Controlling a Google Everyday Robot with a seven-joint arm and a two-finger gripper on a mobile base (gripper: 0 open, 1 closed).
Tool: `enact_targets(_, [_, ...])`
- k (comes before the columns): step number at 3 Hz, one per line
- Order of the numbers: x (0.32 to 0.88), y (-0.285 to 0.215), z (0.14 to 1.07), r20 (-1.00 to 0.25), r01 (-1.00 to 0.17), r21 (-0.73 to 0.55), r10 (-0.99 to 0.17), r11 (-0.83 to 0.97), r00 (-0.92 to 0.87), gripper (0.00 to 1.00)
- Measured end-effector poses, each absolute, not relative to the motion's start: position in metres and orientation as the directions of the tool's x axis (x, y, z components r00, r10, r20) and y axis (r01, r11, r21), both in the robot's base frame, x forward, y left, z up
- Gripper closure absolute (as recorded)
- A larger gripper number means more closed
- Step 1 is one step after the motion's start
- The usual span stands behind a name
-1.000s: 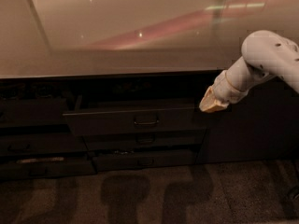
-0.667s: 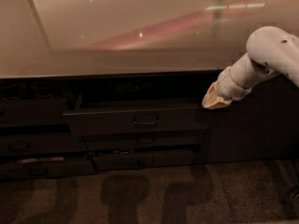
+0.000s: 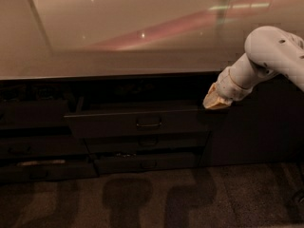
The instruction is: Open top drawer
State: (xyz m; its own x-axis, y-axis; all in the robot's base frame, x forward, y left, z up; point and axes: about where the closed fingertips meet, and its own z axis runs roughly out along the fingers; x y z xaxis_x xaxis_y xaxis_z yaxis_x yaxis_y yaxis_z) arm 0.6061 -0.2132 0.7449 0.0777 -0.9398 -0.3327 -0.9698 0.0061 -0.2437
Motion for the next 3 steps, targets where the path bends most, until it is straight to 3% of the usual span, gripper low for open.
enact_targets(2, [0.6342,-0.2239,0.7311,-0.313,-0.977,-0.211,-0.949,0.037,0.032,1.00])
enact_targets(3, [0.6333,-0.2216,0.7281,-0.250,-0.965,-0.260,-0.968,0.034,0.033,1.00])
